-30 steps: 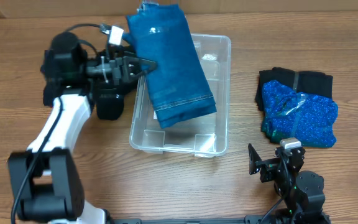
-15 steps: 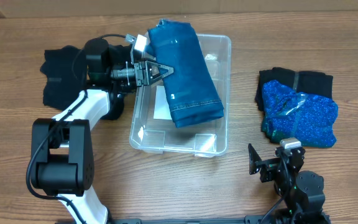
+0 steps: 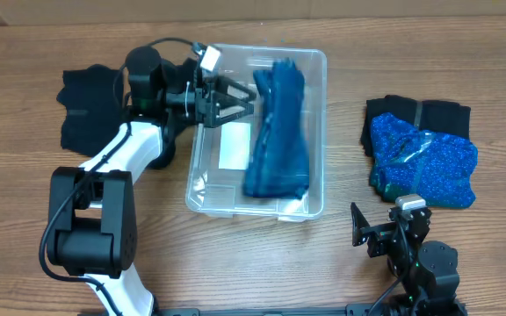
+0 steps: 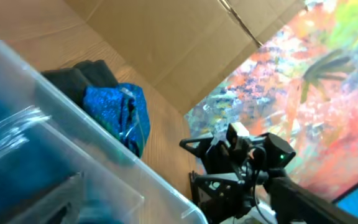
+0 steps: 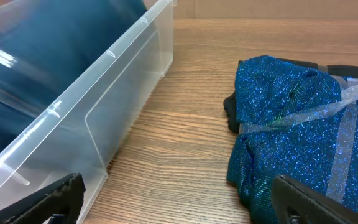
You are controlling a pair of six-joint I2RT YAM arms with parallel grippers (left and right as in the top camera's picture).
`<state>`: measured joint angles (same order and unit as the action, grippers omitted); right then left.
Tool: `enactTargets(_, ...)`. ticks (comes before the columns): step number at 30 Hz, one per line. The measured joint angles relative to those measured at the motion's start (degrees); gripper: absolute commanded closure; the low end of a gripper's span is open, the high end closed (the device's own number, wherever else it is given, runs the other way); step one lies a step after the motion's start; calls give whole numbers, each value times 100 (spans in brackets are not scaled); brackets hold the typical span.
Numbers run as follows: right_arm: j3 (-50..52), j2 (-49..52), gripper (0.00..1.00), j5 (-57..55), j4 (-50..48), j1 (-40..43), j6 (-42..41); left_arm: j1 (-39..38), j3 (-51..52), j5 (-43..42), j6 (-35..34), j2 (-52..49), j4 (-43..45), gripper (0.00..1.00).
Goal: Pack container
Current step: 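Lower the denim into the bin and open the left gripper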
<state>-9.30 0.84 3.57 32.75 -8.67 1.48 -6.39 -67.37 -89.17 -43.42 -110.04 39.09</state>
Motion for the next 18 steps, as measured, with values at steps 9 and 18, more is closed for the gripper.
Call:
enactTargets(9, 0, 0, 0, 0, 0, 0, 0, 129, -424, -33, -3832, 13, 2618, 0)
enactTargets(18, 0, 0, 0, 0, -4, 2, 0, 341, -446, -7, -3388, 24, 1443, 0)
